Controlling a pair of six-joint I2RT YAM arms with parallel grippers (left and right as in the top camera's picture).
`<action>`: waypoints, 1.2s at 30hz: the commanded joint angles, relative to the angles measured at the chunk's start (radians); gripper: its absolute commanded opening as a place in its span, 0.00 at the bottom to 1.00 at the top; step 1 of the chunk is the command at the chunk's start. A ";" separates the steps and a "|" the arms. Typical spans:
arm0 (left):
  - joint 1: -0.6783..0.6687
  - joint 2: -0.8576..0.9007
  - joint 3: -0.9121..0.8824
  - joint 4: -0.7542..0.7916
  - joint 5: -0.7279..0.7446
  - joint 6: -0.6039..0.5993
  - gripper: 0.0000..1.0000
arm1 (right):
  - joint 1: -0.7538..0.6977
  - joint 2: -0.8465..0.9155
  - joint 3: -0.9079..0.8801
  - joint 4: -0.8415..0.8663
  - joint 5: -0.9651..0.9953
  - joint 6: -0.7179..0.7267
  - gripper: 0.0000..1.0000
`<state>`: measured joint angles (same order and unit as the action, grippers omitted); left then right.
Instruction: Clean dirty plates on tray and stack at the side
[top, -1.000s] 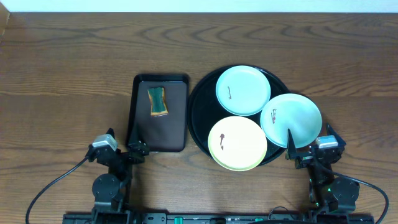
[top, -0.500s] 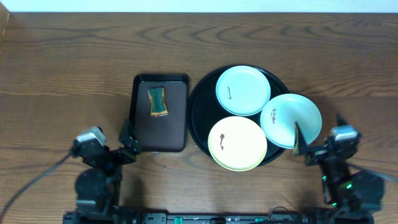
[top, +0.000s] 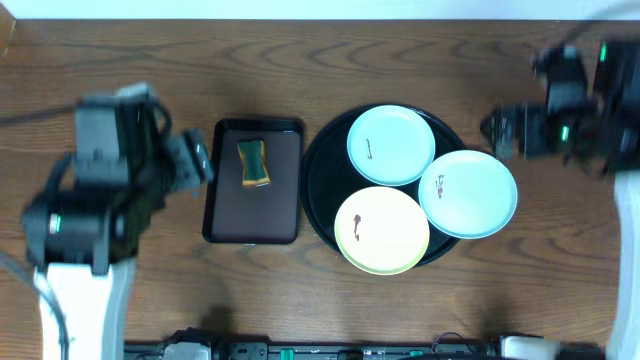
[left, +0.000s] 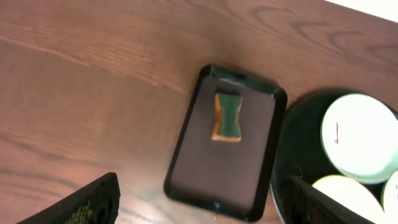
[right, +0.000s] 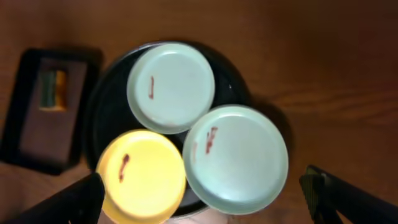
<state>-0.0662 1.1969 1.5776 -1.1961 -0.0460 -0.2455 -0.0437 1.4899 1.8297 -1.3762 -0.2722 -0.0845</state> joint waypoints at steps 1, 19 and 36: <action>0.006 0.103 0.047 -0.019 0.013 0.024 0.83 | 0.010 0.169 0.214 -0.080 -0.087 0.009 0.99; -0.093 0.370 -0.026 -0.039 0.012 -0.028 0.67 | 0.193 0.458 -0.012 0.122 0.241 0.177 0.36; -0.094 0.402 -0.026 -0.042 0.012 -0.029 0.64 | 0.241 0.523 -0.338 0.557 0.370 0.226 0.22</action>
<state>-0.1593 1.6028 1.5581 -1.2320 -0.0315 -0.2653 0.1932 1.9987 1.5414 -0.8742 0.0521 0.1261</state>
